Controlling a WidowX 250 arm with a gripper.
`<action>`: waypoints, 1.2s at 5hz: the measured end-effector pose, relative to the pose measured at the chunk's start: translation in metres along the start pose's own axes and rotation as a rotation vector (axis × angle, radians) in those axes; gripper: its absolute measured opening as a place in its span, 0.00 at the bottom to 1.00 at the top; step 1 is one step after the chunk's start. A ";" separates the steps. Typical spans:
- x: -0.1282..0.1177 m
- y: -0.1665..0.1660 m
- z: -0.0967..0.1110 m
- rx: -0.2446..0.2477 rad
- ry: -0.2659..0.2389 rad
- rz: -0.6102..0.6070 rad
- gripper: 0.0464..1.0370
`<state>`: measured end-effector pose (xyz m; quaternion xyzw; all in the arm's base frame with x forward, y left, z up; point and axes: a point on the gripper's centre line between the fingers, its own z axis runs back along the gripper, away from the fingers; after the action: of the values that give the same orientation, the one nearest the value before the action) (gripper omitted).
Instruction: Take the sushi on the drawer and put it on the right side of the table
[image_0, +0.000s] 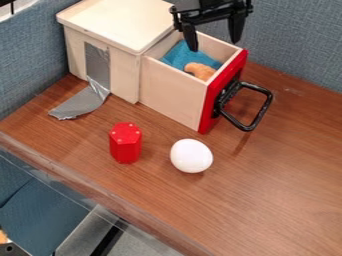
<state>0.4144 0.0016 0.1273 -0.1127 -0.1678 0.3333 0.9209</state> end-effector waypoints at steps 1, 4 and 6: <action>0.010 0.005 -0.002 0.057 -0.024 0.076 0.96; 0.007 0.013 -0.012 0.192 0.003 0.101 0.96; 0.003 0.014 -0.024 0.224 0.013 0.103 0.96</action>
<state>0.4173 0.0119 0.1012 -0.0200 -0.1174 0.3962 0.9104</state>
